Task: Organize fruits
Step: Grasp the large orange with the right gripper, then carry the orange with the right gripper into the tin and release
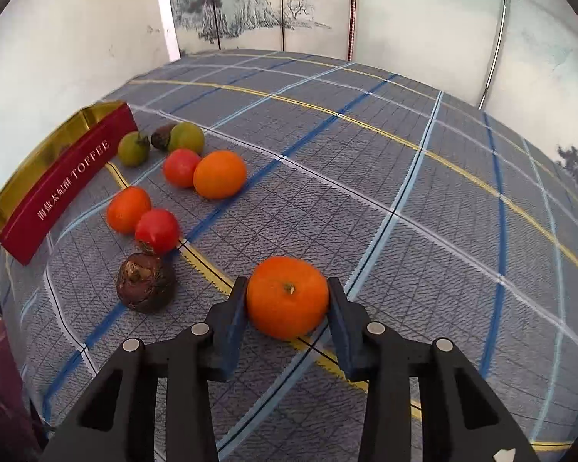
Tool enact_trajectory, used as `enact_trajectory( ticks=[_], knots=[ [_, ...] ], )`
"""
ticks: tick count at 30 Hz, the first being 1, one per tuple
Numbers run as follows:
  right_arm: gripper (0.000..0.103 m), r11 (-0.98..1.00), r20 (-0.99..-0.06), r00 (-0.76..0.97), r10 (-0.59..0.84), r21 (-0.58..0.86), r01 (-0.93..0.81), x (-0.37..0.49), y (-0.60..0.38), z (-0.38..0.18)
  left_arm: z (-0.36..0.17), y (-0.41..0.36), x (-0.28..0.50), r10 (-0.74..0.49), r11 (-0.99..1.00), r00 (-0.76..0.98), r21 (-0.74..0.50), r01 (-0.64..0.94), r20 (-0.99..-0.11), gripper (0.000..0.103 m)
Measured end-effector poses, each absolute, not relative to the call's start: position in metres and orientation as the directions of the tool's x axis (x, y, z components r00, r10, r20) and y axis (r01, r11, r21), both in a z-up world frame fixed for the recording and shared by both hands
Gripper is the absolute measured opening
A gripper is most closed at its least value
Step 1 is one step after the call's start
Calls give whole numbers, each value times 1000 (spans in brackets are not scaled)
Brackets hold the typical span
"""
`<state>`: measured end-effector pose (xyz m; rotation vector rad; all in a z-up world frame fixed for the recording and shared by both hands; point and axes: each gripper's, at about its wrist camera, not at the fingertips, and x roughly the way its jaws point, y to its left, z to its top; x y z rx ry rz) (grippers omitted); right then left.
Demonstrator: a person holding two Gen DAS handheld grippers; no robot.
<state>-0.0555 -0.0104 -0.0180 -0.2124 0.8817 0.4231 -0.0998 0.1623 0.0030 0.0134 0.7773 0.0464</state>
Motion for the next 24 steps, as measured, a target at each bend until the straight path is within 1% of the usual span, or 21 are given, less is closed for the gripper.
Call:
enact_trajectory(
  ticks=[3,5,8,12,14,17,19,24],
  knots=[
    [36,864,-723,582,372,41,-502,-71,7,17,4,171,-101,52,998,715,13,-60,-697,76],
    [36,825,-696,567,441,66,-561,-77,29,37,3,177,-101,49,997,715,-4,-72,-698,76],
    [37,735,-670,494,555,116,-668,-80,81,62,2,184,-102,69,995,705,-1,-98,-706,76],
    [37,632,-662,374,649,196,-749,-70,150,68,2,194,-108,98,992,700,14,-125,-708,76],
    [37,604,-677,336,655,201,-772,-68,179,64,4,202,-113,118,990,704,24,-141,-701,76],
    [37,567,-712,274,646,208,-797,-69,224,50,5,213,-119,139,986,705,28,-167,-695,80],
    [37,550,-724,250,643,210,-808,-69,244,42,5,224,-120,151,982,700,24,-188,-698,82],
    [37,552,-766,224,602,197,-811,-67,276,21,0,241,-123,144,977,687,-7,-211,-713,82]
  ],
)
